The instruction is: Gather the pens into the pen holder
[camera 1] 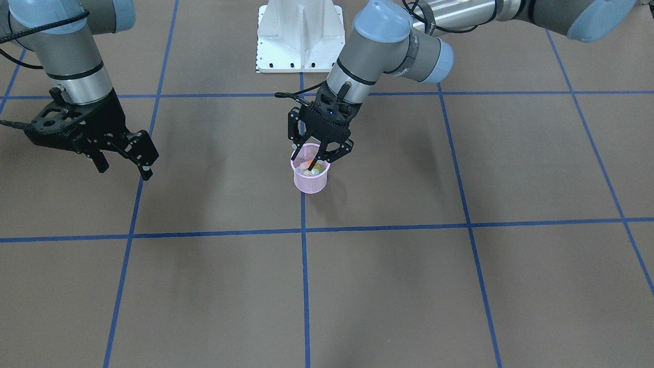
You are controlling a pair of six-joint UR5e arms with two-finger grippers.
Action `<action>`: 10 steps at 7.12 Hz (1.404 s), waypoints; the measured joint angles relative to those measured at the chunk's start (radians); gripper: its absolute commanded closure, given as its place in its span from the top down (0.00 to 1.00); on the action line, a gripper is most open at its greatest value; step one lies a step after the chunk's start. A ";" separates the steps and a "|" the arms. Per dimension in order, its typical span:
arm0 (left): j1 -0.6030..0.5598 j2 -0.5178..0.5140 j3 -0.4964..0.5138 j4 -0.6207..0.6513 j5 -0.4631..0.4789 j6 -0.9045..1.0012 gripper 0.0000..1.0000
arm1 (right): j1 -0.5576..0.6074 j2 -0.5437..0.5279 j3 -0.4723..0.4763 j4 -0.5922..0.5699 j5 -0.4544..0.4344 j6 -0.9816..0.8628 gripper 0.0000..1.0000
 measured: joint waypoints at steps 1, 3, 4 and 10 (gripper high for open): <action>0.000 0.000 -0.003 -0.002 -0.002 0.000 0.99 | 0.000 0.000 0.000 0.000 0.000 0.000 1.00; -0.010 0.028 -0.042 0.002 -0.017 0.000 0.99 | 0.026 0.000 -0.004 -0.001 0.041 -0.026 1.00; -0.049 0.093 -0.089 0.007 -0.049 0.000 0.99 | 0.076 -0.002 -0.015 -0.001 0.108 -0.088 1.00; -0.661 0.556 -0.082 0.150 -0.452 0.634 0.99 | 0.424 -0.032 -0.261 -0.002 0.377 -0.707 1.00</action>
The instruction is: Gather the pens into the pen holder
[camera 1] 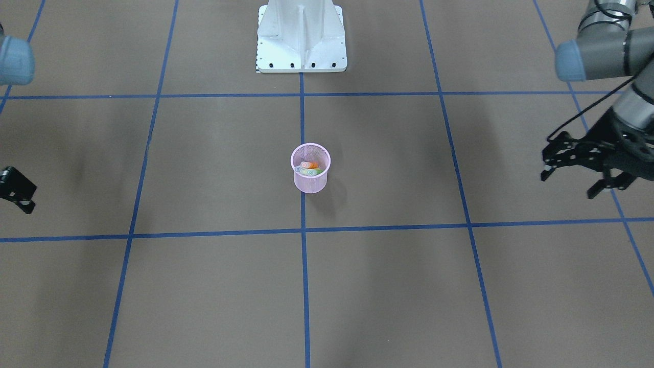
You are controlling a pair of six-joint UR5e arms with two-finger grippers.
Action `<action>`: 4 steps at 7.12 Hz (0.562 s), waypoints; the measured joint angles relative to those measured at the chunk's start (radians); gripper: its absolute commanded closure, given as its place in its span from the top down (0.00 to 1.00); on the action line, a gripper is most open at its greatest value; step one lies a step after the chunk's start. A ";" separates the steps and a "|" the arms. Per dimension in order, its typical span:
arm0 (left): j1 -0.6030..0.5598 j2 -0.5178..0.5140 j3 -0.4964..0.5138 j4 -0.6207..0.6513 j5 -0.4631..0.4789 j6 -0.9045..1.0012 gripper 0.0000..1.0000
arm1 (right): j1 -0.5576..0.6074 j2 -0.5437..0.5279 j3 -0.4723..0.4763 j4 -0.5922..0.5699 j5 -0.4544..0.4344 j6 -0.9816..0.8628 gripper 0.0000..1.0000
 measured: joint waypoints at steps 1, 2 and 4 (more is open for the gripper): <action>-0.079 0.024 0.015 0.111 -0.034 0.118 0.99 | 0.065 -0.012 -0.039 -0.002 0.049 -0.116 1.00; -0.141 0.038 0.019 0.227 -0.054 0.192 0.99 | 0.122 -0.028 -0.078 -0.004 0.089 -0.217 1.00; -0.228 0.056 0.019 0.417 -0.091 0.242 1.00 | 0.228 -0.061 -0.178 -0.017 0.180 -0.383 1.00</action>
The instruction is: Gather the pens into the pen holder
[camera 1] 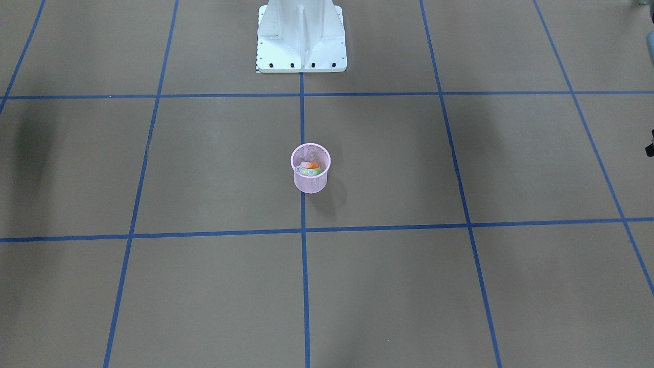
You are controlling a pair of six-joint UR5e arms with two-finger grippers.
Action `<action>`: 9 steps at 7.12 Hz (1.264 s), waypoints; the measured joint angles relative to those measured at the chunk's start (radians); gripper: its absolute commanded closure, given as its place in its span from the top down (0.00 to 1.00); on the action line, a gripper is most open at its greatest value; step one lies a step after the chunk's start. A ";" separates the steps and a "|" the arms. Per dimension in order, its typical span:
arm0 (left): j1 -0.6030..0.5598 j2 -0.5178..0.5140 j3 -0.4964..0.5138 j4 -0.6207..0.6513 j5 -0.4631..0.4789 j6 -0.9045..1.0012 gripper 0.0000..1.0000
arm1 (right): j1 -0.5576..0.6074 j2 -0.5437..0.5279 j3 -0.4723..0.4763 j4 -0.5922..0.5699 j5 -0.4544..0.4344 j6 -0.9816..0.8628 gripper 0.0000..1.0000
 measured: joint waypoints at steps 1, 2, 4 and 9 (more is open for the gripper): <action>-0.013 0.013 0.000 0.025 -0.005 0.000 1.00 | 0.016 -0.020 -0.020 -0.017 0.019 -0.039 1.00; -0.018 0.020 0.001 0.036 -0.008 -0.001 1.00 | 0.024 -0.029 -0.027 -0.044 0.027 -0.069 1.00; -0.019 0.019 0.008 0.039 -0.007 -0.005 1.00 | 0.028 -0.037 -0.031 -0.068 0.022 -0.091 1.00; -0.021 0.028 0.018 0.040 0.031 0.000 1.00 | 0.029 -0.070 -0.016 0.001 0.023 -0.085 1.00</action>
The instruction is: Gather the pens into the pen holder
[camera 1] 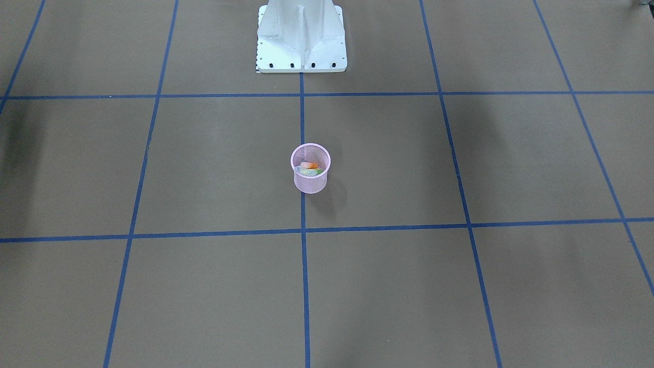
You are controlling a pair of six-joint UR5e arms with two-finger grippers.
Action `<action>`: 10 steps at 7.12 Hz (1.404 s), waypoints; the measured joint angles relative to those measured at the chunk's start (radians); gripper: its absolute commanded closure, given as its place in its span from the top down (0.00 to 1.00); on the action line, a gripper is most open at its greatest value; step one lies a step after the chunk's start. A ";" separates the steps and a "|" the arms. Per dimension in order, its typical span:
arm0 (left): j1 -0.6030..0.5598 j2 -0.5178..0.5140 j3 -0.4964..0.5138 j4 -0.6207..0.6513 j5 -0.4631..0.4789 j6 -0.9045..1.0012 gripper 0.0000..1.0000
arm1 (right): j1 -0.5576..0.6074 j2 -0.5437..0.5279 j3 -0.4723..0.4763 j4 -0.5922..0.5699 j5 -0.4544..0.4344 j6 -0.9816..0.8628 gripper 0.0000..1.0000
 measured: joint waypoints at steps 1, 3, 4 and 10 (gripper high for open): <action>0.001 0.000 0.003 0.000 0.001 -0.002 1.00 | 0.000 0.001 0.002 0.005 -0.003 0.000 1.00; 0.001 -0.001 -0.006 -0.005 -0.002 -0.004 1.00 | -0.001 -0.002 0.003 0.010 -0.004 0.001 1.00; 0.001 0.001 -0.018 -0.007 -0.002 -0.001 1.00 | -0.001 -0.003 0.004 0.011 -0.004 0.001 1.00; 0.000 0.006 -0.048 -0.008 -0.003 0.002 1.00 | -0.002 -0.003 0.003 0.013 -0.004 0.004 1.00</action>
